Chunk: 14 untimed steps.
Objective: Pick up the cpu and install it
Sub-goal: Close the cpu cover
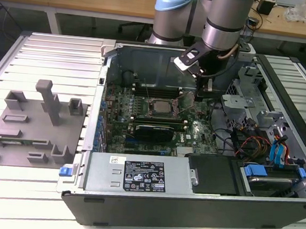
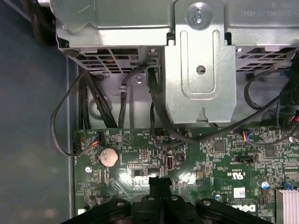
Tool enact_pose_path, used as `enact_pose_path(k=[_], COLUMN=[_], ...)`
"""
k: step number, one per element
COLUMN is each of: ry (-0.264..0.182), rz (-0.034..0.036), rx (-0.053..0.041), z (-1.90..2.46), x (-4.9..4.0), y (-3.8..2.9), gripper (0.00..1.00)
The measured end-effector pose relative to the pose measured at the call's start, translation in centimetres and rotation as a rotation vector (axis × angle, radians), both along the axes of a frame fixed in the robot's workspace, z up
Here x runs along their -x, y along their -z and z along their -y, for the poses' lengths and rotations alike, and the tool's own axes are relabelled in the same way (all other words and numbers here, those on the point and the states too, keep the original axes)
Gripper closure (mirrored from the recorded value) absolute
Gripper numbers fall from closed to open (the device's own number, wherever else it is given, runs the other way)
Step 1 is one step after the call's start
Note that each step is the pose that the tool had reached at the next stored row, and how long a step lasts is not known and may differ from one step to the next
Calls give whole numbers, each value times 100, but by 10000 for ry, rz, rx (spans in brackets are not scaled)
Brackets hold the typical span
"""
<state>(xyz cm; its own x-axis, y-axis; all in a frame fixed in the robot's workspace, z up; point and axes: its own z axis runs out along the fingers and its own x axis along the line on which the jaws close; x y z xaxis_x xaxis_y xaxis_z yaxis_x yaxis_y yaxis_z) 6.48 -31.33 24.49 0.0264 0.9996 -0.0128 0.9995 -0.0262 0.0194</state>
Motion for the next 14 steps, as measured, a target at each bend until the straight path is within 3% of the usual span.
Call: enact_pose_path(k=[10, 14], ry=[1, 0], rz=[49, 135], rx=[-1, -1], z=[0, 0], x=[167, 334], y=[0, 0], gripper=[89, 89])
